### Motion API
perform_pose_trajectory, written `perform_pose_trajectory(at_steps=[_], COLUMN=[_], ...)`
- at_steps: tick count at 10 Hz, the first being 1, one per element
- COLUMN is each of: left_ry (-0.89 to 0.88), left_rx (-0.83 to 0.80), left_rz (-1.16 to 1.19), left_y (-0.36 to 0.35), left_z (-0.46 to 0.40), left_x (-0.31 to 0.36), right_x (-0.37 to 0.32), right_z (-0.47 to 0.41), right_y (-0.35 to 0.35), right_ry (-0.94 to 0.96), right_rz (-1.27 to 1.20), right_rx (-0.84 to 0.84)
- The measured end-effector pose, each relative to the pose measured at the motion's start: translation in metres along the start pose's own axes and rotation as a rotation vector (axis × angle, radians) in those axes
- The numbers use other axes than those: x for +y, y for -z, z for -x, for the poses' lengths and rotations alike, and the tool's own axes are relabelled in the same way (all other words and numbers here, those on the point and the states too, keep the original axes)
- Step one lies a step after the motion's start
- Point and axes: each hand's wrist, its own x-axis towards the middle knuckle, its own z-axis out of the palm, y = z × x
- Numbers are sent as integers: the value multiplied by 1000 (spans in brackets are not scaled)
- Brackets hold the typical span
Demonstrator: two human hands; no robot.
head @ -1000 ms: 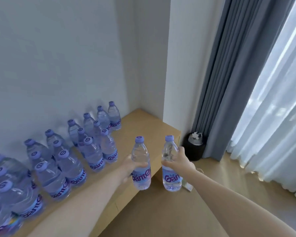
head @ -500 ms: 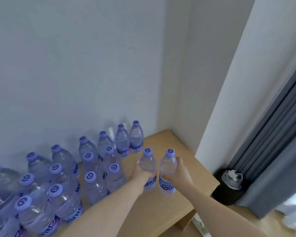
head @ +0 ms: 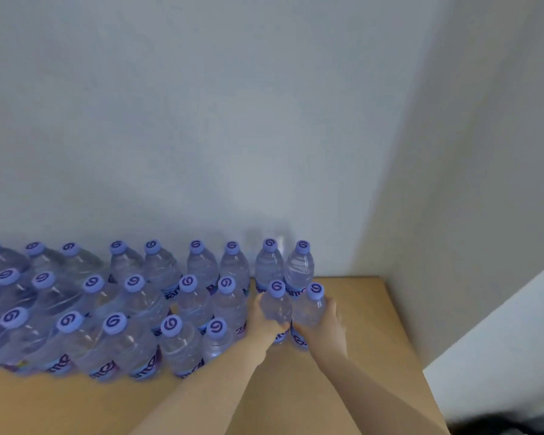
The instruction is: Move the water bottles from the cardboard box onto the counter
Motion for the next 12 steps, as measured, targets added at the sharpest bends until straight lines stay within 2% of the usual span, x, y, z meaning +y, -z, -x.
perform_pose_trajectory(at_steps=[3,6,8,9,10,11,12], left_ry=[47,87,100,122,122,128,162], left_rx=[106,72,10,29,107,200,119], left_rz=[39,38,-43,-28,21,184,183], left_y=[-11,-7,-4,-6,-11,-11,-11], left_z=[-9,-17,-24,-24,-16,-5,1], left_x=[-1,1,1,2,-1,-12,-25], right_x=[3,-2,0,0,0,3,8], right_z=[-22,-29,-29,-29,-27,-22,-12], right_y=[2,1,-2,-5,-6,-7,-5], right_ry=[78,113,84,66,27,-26,-61], right_rz=[18,71,44,-2,-14,-25,-17], right_rx=[-66,-89,-74,-57,-57,-61,-74])
